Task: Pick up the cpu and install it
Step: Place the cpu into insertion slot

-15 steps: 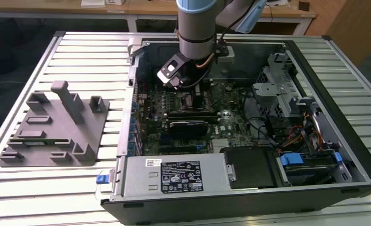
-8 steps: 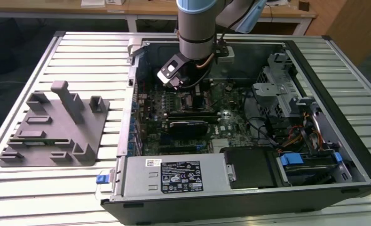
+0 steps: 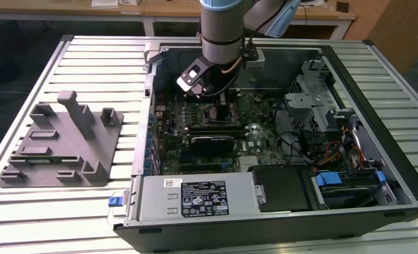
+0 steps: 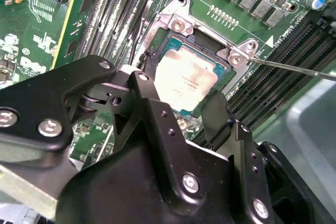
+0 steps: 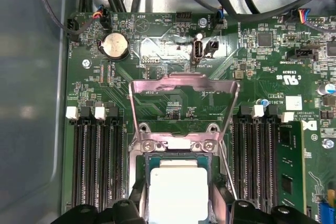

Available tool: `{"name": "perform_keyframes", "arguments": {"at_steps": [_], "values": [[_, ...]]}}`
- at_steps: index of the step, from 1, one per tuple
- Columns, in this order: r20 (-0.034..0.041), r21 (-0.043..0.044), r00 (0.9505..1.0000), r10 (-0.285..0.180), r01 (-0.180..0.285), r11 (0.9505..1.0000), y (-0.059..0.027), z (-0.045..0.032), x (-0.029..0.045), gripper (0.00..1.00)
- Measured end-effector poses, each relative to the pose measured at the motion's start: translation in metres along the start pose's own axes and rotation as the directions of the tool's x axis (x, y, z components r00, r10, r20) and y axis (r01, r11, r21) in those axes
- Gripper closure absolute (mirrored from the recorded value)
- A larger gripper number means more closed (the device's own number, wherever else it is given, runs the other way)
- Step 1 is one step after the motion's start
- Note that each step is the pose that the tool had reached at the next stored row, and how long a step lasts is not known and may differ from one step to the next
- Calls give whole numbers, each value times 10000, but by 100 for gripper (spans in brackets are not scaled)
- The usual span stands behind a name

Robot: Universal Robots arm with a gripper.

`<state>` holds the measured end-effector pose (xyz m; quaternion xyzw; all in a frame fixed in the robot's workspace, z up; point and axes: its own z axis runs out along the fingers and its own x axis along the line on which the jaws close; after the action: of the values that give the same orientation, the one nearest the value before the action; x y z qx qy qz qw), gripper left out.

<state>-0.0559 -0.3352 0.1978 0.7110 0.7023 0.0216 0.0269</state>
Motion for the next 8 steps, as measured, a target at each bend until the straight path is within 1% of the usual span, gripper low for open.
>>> {"name": "perform_keyframes", "arguments": {"at_steps": [5, 8], "values": [[1, 1, 10000, 0, 0, 10000, 6, -91, -1, 39], [1, 0, 10000, 0, 0, 10000, 7, -105, -1, 39]]}}
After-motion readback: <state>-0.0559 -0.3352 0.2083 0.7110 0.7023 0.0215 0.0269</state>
